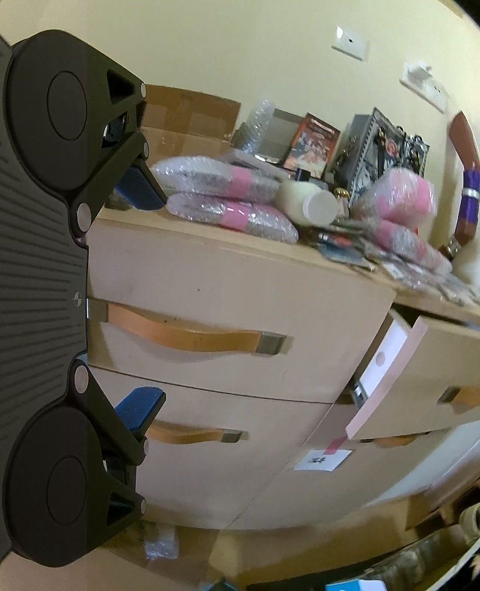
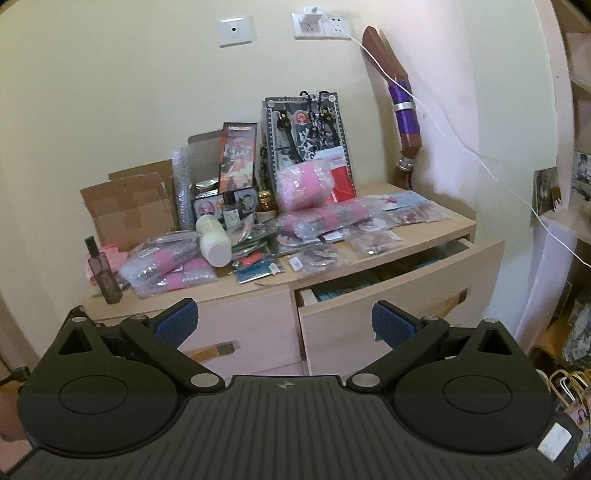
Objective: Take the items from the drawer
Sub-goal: 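Move the left gripper onto the orange strap handle of the drawer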
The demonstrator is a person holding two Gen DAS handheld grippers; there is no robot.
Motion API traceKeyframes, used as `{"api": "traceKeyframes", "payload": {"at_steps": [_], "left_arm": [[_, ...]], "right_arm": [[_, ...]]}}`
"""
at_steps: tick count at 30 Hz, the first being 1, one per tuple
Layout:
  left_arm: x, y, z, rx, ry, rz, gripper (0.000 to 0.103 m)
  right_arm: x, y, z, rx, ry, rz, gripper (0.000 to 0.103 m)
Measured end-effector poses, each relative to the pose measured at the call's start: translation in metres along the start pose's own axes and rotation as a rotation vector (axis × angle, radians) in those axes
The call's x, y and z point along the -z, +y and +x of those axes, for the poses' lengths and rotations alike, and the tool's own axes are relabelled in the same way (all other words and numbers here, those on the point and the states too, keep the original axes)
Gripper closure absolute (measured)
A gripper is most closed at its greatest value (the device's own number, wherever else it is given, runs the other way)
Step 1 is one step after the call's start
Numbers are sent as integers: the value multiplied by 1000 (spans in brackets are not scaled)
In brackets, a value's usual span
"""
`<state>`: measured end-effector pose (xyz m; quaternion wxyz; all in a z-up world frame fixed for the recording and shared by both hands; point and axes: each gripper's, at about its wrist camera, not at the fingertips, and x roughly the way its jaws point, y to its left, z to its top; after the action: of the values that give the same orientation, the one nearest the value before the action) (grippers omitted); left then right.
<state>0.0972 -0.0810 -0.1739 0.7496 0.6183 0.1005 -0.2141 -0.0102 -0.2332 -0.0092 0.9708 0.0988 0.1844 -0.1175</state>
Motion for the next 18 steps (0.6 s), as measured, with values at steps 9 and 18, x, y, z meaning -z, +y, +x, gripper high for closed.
{"api": "traceKeyframes", "payload": {"at_steps": [9,18], "left_arm": [[-1,-11,19,-6,4,62,0],[0,-12,33,-9,19,70,0]], "right_arm": [[3,-2,4,3,27,5,0],[5,3,12,-14,52,-21,0]]}}
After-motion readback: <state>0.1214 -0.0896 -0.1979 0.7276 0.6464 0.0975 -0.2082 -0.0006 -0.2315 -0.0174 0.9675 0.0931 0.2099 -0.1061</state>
